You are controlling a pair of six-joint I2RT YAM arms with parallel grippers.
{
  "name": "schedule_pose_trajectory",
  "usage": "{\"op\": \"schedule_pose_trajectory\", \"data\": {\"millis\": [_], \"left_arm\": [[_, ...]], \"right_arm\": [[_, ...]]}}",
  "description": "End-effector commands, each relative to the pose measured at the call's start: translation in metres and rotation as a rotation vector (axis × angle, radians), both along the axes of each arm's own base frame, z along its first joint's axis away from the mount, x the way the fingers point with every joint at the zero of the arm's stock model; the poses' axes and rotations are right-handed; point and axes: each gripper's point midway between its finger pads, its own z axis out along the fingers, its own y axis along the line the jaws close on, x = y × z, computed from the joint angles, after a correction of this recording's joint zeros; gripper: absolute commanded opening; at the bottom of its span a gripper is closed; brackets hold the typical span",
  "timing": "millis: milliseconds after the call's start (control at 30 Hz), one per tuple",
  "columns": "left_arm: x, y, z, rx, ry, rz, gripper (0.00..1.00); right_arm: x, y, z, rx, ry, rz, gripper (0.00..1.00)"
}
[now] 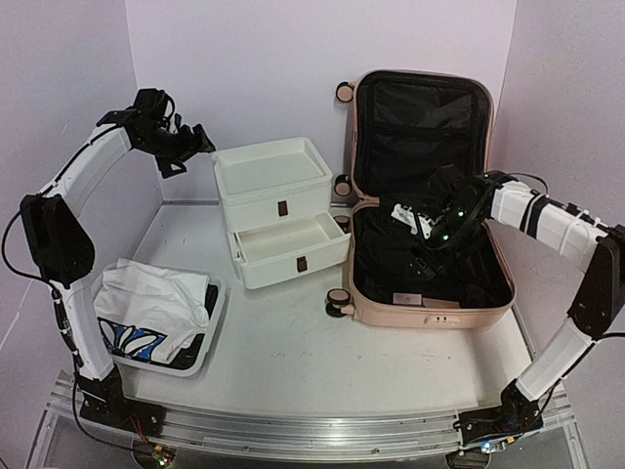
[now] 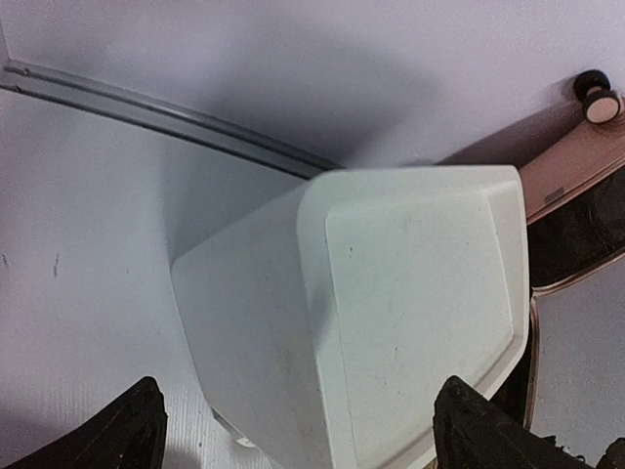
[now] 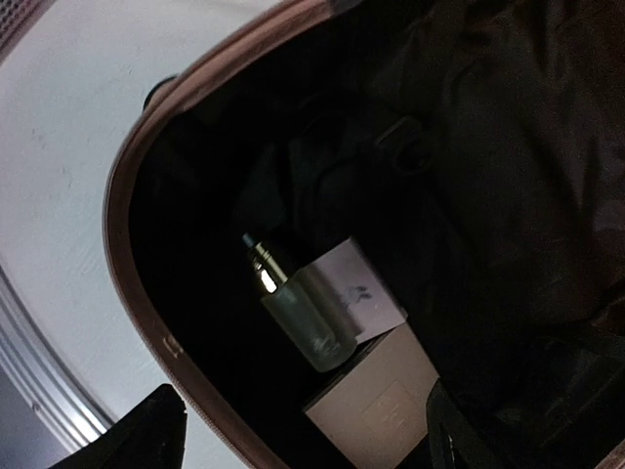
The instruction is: Open, take out, and arrange the luggage
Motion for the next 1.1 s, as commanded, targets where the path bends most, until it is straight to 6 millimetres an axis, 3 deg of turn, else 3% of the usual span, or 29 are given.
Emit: {"op": "schedule_pose_trajectory", "data": {"millis": [0,100,267,367,500,700,867,1067], "left_arm": [[-0.001,0.024,0.055,0.139,-0.230,0.035,0.98],[0.002,0.039,0.062,0.213,-0.299,0.084,1.00],[0.009,0.043,0.064,0.175,-0.369,0.137,1.00],[0.017,0.050,0.049,0.114,-0.315,0.203,0.99],[0.025,0.058,0.022,0.043,-0.229,0.265,0.96],[0.032,0.074,-0.009,0.029,-0.151,0.316,0.93],[0.031,0.087,-0.032,-0.004,-0.073,0.372,0.90],[0.039,0.079,-0.047,-0.047,-0.016,0.351,0.85]], "right_arm": [[-0.021,-0.001,-0.028,-0.006,0.148,0.146,0.85],[-0.017,-0.003,-0.047,-0.040,0.193,0.187,0.84],[0.002,-0.019,-0.079,-0.110,0.290,0.117,0.83],[0.021,-0.024,-0.082,-0.012,0.377,-0.099,0.83],[0.031,-0.027,-0.082,0.144,0.518,-0.321,0.84],[0.024,-0.035,-0.092,0.210,0.636,-0.438,0.79],[0.023,-0.027,-0.107,0.260,0.729,-0.455,0.72],[0.027,-0.033,-0.131,0.211,0.737,-0.472,0.68]]}}
